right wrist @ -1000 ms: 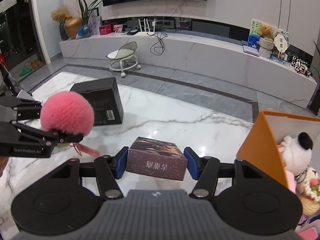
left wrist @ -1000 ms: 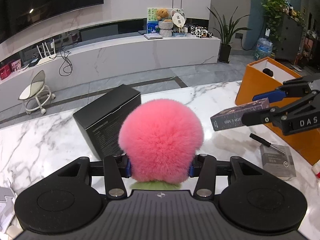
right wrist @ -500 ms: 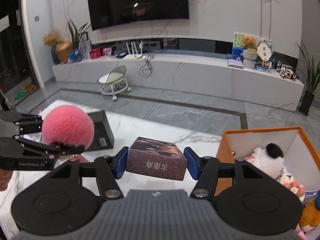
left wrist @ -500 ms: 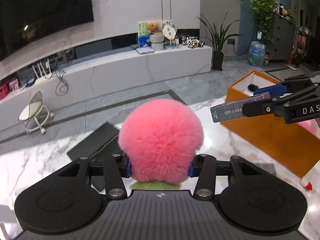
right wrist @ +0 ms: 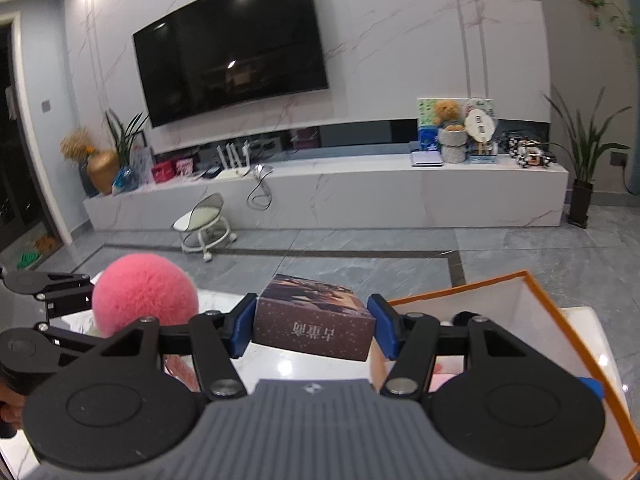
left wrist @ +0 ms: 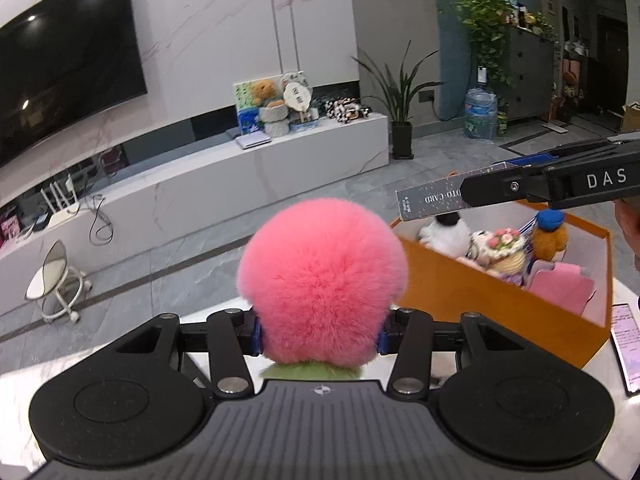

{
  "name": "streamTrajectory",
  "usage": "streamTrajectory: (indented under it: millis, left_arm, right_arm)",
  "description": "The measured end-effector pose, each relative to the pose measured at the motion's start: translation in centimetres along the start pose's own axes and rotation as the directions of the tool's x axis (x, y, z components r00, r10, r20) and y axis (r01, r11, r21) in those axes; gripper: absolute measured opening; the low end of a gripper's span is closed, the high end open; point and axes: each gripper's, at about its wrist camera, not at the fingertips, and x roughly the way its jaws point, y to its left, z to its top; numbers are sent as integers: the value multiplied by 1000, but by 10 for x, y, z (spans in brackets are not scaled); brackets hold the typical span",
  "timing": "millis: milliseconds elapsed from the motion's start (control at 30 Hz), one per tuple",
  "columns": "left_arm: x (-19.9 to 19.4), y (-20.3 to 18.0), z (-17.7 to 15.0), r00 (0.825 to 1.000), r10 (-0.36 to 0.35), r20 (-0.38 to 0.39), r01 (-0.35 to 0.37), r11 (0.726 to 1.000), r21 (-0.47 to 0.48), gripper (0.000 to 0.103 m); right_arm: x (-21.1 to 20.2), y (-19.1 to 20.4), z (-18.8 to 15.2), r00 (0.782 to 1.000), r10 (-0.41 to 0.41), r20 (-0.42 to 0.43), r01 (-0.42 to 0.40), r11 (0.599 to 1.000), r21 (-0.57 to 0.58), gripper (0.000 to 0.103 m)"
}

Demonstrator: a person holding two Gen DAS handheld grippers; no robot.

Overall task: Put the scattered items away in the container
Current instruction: 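Carry the pompom in the left tool and card box in the right tool over the orange box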

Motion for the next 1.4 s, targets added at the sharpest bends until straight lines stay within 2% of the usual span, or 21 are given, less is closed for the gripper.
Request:
streamTrajectory:
  millis: [533,933,1400]
  left_arm:
    - [5,-73,38,998,-56,41,52,994,98,55]
    - [6,-117,56,994,-86,65,75,985,158,55]
    - [28,-171,64,985,-161,59,146,969,198,54]
  right_arm:
    - [-65,-59,3,994,-81,80,72,991,113,62]
    - [-96,-82,6,985,-102,136,78,981,176,62]
    - [-124,-118,-5,982,-143,120,114,969,221,62]
